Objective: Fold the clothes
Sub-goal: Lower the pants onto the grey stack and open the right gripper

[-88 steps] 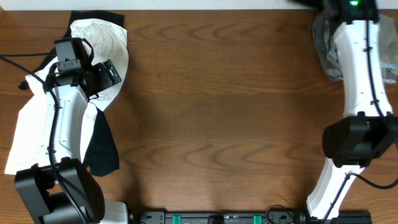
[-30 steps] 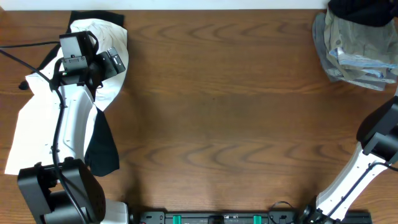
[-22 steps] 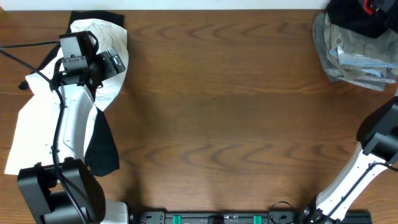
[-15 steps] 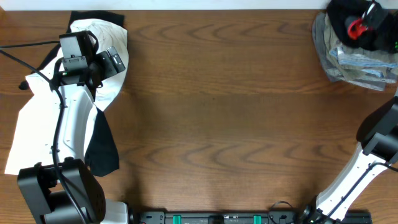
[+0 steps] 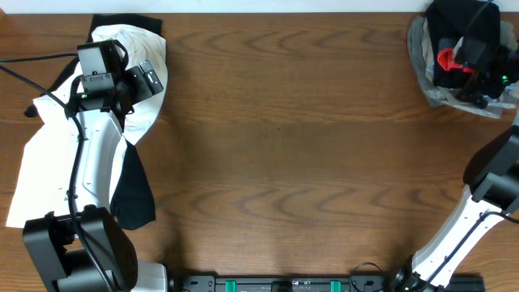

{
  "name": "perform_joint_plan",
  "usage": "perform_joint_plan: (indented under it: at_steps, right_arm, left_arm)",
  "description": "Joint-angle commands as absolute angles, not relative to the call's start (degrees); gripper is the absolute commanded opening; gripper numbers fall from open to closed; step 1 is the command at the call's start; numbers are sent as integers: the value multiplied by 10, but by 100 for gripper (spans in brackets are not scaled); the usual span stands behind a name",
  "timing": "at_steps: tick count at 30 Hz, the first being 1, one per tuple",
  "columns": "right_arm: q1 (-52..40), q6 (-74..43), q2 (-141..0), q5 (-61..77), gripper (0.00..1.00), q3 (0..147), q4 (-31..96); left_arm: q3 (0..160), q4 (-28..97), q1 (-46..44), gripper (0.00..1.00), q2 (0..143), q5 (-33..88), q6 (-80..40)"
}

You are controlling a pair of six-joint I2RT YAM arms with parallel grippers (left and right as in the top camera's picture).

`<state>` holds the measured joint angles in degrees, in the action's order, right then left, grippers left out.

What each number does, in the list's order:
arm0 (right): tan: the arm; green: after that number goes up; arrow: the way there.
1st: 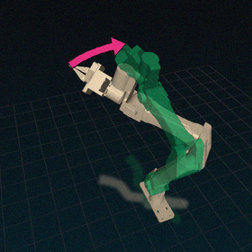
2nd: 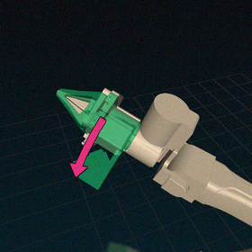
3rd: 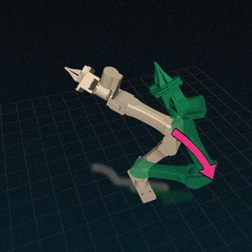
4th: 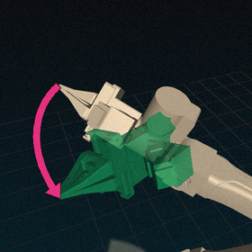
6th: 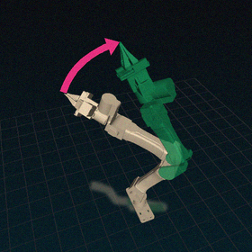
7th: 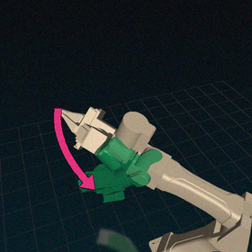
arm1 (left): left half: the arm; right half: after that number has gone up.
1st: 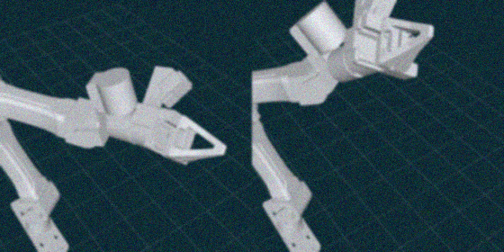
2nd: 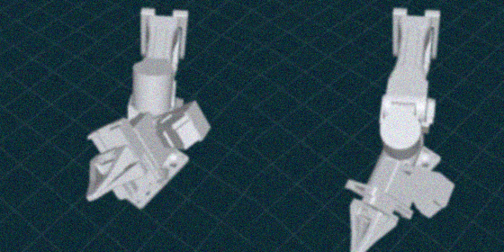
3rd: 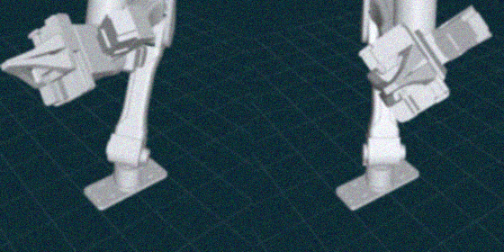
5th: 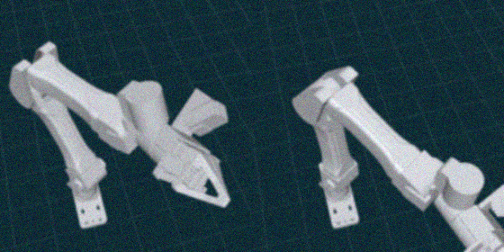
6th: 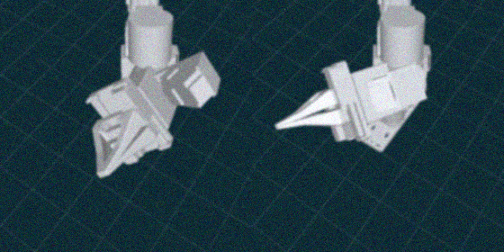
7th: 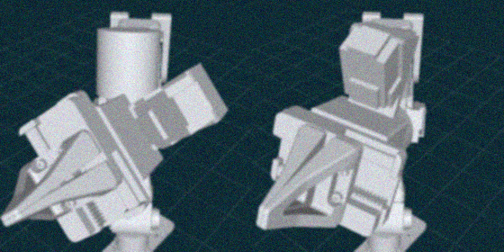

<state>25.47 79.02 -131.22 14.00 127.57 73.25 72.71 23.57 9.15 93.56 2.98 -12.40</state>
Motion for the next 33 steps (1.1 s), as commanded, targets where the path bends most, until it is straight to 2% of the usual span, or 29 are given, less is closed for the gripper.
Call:
perform_joint_plan:
  at_steps: [1,5,6,7,8,9,10,18,26,33]
  right_arm:
    - [229,715,-1266,217,99,1285,737]
    - [211,601,-1233,334,99,1285,714]
    - [208,580,-1229,353,84,1285,700]
    - [206,556,-1228,366,40,1285,683]
    - [204,527,-1227,370,34,1285,666]
    - [203,495,-1229,368,4,1285,647]
    - [202,470,-1231,362,1,1285,631]
    - [206,167,-1266,234,1,1280,436]
    - [206,67,-1341,132,1,1276,314]
    - [215,17,-1424,81,2,1276,276]
  left_arm:
    - [722,234,90,98,943,29,-137]
    - [722,234,90,98,943,34,-137]
    - [722,235,90,98,943,34,-137]
    - [722,235,90,98,943,34,-137]
    - [722,235,90,98,943,34,-137]
    - [722,236,90,98,943,34,-137]
    - [722,237,90,98,943,34,-136]
    - [722,241,90,98,943,34,-136]
    - [722,243,90,98,943,34,-136]
    - [722,243,90,98,943,34,-136]
